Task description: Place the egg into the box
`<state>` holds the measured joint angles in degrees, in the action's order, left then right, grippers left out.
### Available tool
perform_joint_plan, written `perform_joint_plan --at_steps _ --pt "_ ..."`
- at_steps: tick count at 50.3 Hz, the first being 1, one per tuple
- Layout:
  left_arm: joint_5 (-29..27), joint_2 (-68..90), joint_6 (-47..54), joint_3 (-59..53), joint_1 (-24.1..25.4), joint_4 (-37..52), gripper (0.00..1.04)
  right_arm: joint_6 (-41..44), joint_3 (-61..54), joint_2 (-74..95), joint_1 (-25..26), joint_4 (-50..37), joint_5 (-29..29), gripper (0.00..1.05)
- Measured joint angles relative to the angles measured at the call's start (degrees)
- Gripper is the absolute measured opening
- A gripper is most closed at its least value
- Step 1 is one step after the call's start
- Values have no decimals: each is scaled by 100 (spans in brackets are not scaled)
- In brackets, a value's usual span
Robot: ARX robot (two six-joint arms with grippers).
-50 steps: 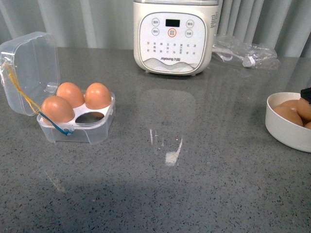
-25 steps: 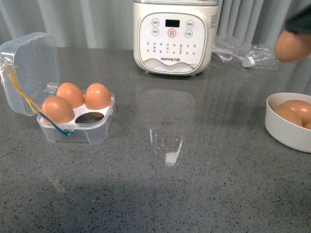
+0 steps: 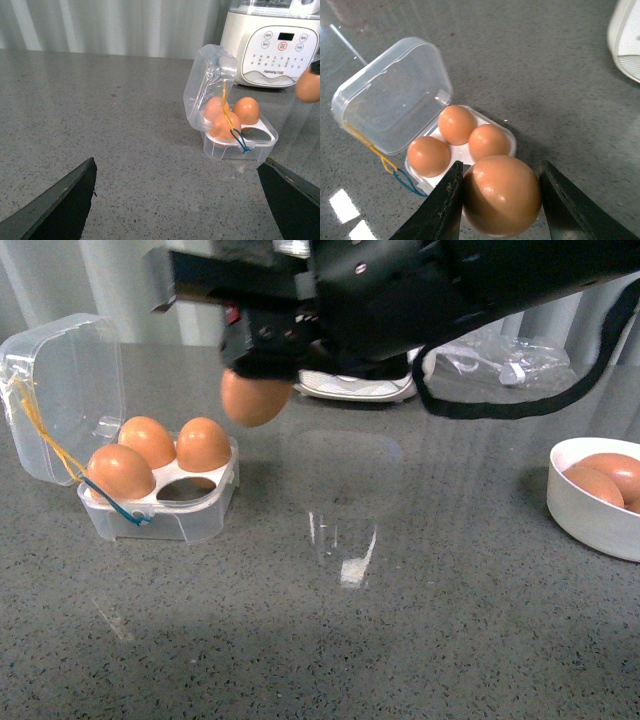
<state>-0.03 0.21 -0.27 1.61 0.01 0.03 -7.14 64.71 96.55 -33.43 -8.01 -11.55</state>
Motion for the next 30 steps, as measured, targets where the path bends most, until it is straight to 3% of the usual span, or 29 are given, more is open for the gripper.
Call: perform_joint_plan --at_steps 12,30 --pt "0 0 0 0 0 0 98 142 450 411 -365 138 -13 39" --pt "-2 0 0 0 0 0 98 201 608 546 -428 260 111 39"
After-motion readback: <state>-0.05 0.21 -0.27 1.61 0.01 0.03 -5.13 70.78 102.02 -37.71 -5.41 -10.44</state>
